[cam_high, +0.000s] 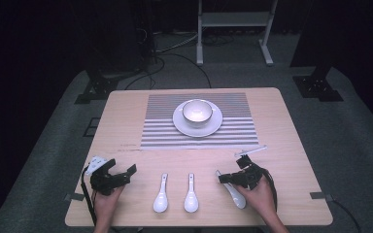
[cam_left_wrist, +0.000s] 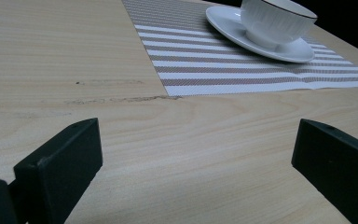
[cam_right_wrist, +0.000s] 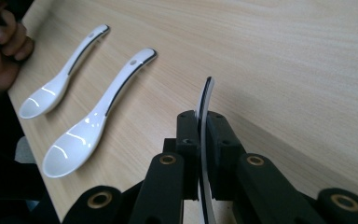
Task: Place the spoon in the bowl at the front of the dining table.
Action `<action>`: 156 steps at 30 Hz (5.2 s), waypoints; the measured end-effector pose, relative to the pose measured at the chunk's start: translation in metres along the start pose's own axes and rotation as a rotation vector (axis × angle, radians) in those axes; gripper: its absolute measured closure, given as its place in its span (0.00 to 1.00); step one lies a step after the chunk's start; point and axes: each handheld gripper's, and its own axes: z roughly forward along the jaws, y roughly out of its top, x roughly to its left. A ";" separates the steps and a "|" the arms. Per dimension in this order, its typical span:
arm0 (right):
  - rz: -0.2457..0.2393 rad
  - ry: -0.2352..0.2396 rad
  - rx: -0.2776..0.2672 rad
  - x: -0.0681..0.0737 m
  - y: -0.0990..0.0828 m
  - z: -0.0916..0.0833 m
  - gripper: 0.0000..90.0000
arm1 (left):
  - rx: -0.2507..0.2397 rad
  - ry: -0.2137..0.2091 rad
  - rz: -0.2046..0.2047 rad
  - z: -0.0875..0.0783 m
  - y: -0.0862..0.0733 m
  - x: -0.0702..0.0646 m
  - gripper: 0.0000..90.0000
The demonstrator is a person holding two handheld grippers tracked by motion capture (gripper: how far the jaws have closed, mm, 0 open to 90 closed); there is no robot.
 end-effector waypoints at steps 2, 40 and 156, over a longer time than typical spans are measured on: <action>0.007 0.019 -0.011 -0.001 0.000 -0.003 0.93 | 0.000 -0.001 -0.002 0.000 0.000 0.000 0.00; 0.139 0.285 -0.210 -0.017 0.016 -0.035 0.94 | 0.003 0.004 0.003 0.000 0.000 0.000 0.00; 0.455 0.113 -0.563 -0.084 0.172 0.008 0.94 | -0.005 -0.011 -0.007 -0.001 0.000 0.001 0.00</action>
